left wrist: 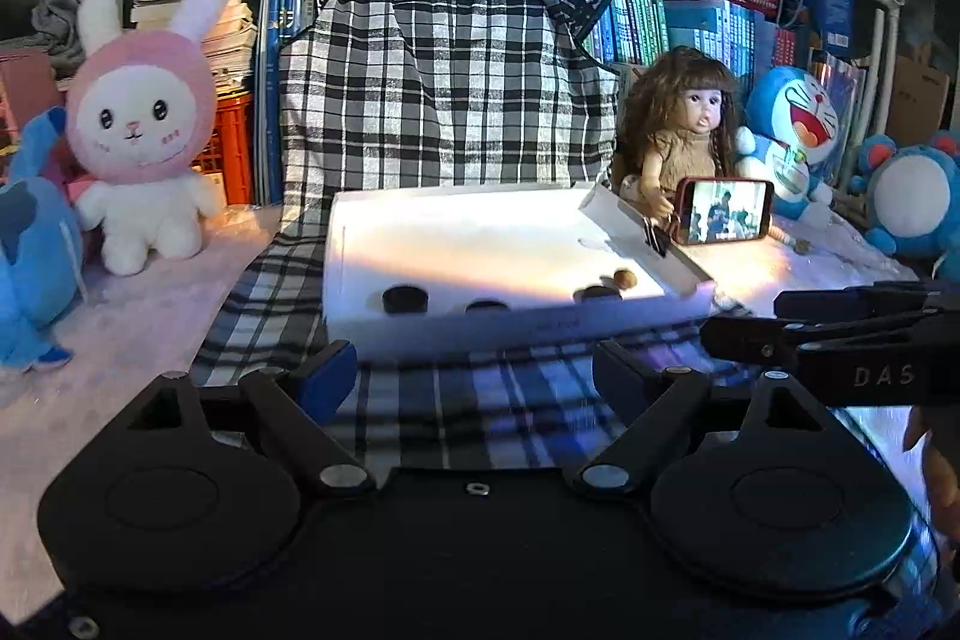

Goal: Organize rigid objects
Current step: 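Grasp the red-handled stick with the left tool while the right tool grasps the pink-dotted toy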

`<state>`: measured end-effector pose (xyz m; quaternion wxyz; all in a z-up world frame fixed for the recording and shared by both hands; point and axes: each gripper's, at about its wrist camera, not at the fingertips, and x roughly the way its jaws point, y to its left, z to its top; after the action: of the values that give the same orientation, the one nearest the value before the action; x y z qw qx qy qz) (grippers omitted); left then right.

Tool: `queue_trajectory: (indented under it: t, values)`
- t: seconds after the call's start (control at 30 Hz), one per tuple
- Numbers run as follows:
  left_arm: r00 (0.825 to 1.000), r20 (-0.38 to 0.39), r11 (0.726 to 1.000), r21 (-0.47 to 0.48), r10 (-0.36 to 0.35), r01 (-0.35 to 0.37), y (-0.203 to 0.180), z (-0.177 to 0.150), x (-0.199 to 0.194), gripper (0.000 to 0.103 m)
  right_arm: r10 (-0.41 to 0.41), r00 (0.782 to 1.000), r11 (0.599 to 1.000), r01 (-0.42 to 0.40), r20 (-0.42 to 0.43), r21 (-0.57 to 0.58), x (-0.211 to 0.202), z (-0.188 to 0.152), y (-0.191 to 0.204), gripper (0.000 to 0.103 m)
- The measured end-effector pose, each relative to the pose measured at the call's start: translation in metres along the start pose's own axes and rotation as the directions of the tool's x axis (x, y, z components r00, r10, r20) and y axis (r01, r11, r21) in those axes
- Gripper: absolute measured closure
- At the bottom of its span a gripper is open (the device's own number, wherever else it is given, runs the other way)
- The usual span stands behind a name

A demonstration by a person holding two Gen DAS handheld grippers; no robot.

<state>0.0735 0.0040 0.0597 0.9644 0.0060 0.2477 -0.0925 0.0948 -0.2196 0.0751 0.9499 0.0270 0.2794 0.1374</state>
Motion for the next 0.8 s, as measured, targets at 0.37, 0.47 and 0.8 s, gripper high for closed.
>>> queue_trajectory:
  t: [0.37, 0.47, 0.8]
  values:
    - [0.999, -0.035, 0.999, 0.018, 0.03, -0.029, 0.003, -0.056, -0.048, 0.019, -0.024, 1.0, 0.997, 0.024, 0.0, -0.079, -0.04, -0.049, 0.014, 0.018]
    - [0.998, -0.057, 0.999, 0.025, 0.039, -0.037, 0.003, -0.07, -0.057, 0.024, -0.043, 0.999, 0.993, 0.042, -0.01, -0.114, -0.046, -0.061, 0.018, 0.018]
    - [0.995, -0.086, 0.998, -0.041, 0.052, -0.055, 0.008, -0.092, -0.086, 0.058, -0.112, 0.993, 0.966, 0.101, -0.036, -0.239, -0.056, -0.087, 0.027, 0.018]
